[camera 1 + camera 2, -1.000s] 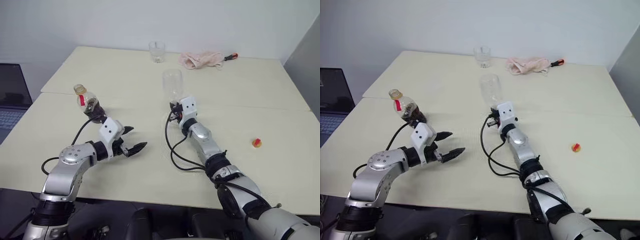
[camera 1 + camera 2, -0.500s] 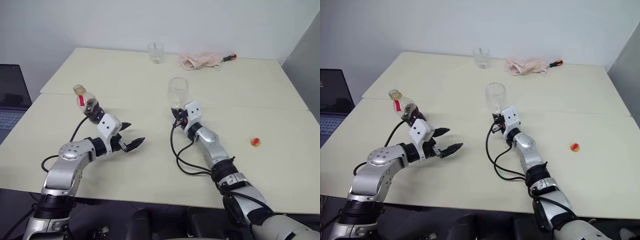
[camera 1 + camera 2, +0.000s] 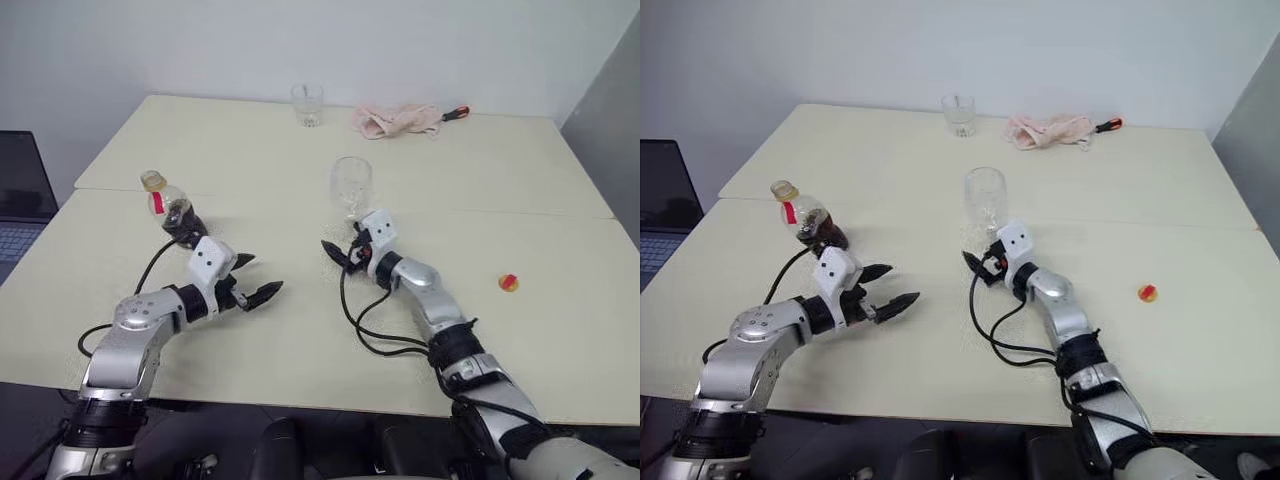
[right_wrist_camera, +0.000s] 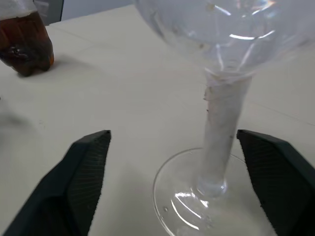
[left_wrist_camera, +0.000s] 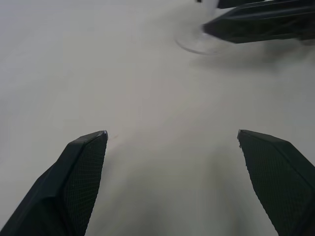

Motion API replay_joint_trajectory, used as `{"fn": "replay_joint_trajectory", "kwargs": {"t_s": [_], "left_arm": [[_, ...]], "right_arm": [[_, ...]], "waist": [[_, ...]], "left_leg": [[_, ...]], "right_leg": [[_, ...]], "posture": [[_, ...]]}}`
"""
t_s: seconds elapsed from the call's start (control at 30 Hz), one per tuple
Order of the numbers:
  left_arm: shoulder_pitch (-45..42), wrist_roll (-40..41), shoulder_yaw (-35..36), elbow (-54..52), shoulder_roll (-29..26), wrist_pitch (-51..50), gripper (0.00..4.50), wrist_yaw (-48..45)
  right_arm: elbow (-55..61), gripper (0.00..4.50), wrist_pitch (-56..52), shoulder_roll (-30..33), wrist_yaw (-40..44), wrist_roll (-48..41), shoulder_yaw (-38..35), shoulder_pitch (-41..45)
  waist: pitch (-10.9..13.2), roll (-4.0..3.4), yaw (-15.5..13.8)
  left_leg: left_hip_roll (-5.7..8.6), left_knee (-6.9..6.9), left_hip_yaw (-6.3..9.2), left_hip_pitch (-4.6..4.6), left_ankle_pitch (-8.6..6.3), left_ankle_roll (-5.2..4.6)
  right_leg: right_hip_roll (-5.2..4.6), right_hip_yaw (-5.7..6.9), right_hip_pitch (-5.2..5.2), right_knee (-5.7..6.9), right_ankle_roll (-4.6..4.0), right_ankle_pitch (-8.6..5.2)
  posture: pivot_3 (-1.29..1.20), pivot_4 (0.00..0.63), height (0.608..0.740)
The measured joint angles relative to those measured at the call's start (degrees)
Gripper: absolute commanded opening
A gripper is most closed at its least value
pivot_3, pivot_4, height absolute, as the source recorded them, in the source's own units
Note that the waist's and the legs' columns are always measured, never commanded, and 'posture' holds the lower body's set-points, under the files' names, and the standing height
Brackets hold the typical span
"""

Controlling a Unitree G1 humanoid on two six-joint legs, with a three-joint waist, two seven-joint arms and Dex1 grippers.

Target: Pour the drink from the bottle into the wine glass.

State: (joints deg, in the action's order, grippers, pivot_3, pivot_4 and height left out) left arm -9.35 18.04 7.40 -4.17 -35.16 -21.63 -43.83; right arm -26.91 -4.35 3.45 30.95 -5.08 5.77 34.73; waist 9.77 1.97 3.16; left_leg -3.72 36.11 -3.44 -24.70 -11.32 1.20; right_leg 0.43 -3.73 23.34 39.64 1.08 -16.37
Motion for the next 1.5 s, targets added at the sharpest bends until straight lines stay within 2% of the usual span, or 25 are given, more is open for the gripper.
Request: {"fn": "replay_joint_trajectory", "kwargs": {"t_s": [0.17, 0.3, 0.43, 0.5, 0.63, 0.9, 1.5], "left_arm": [[9.8, 1.2, 8.0, -0.7, 3.8, 4.1, 4.50, 4.4], [17.5, 4.2, 13.6, -4.4, 8.4, 5.3, 4.50, 8.1], [18.1, 3.2, 15.0, -4.7, 8.6, 7.6, 4.50, 11.4], [15.8, 3.3, 15.8, -4.3, 9.1, 8.5, 4.50, 13.4], [11.6, 3.4, 17.6, -3.4, 9.1, 10.4, 4.50, 16.1], [7.5, 3.3, 17.8, 0.5, 8.4, 11.0, 4.50, 17.6], [-6.8, -0.2, 13.6, 12.7, 6.7, 11.1, 4.50, 19.3]], "right_arm": [[21.7, 4.48, -15.5, 11.8, 7.0, -5.4, -0.3, -9.7], [35.7, 4.48, -30.4, 23.5, 11.4, -14.0, -6.3, -12.0], [42.6, 4.48, -43.5, 33.4, 13.2, -22.1, -12.4, -3.1], [44.1, 4.48, -49.1, 35.6, 13.4, -25.5, -12.8, 4.0], [46.1, 4.48, -54.6, 35.4, 14.0, -29.9, -9.9, 14.2], [44.2, 4.48, -56.6, 30.1, 14.8, -33.4, -4.2, 20.8], [45.7, 4.48, -54.9, 27.2, 15.2, -34.5, -1.0, 22.1]], "waist": [[0.0, 0.00, -0.3], [0.1, 0.02, -0.4], [0.1, 0.02, -0.3], [0.1, 0.02, -0.2], [0.0, 0.13, -0.2], [0.0, 0.15, -0.8], [0.0, 0.17, -1.4]], "left_leg": [[0.03, -0.02, -0.04, -0.03, -0.01, 0.00], [0.04, 0.00, 0.00, -0.05, -0.01, -0.01], [0.03, -0.03, 0.08, 0.10, 0.00, -0.03], [0.02, -0.04, 0.10, 0.14, 0.01, -0.04], [-0.01, -0.03, 0.07, 0.13, 0.02, -0.06], [0.03, -0.06, 0.06, -0.27, -0.02, -0.05], [0.03, -0.02, 0.03, -0.21, -0.01, -0.06]], "right_leg": [[-0.17, 0.02, -0.05, -0.16, 0.06, -0.03], [-0.19, 0.07, -0.03, -0.15, 0.08, -0.04], [-0.08, 0.05, -0.07, -0.16, 0.18, -0.01], [-0.02, 0.02, -0.06, -0.15, 0.08, 0.02], [0.18, -0.04, -0.07, -0.25, 0.02, -0.01], [0.03, 0.00, 0.13, -0.43, 0.03, -0.01], [0.04, 0.20, 0.04, -0.49, 0.12, 0.06]], "posture": [[0.00, 0.150, 0.740], [0.00, 0.150, 0.740], [0.00, 0.150, 0.740], [0.00, 0.150, 0.740], [0.00, 0.150, 0.740], [0.00, 0.150, 0.740], [0.00, 0.150, 0.740]]}}
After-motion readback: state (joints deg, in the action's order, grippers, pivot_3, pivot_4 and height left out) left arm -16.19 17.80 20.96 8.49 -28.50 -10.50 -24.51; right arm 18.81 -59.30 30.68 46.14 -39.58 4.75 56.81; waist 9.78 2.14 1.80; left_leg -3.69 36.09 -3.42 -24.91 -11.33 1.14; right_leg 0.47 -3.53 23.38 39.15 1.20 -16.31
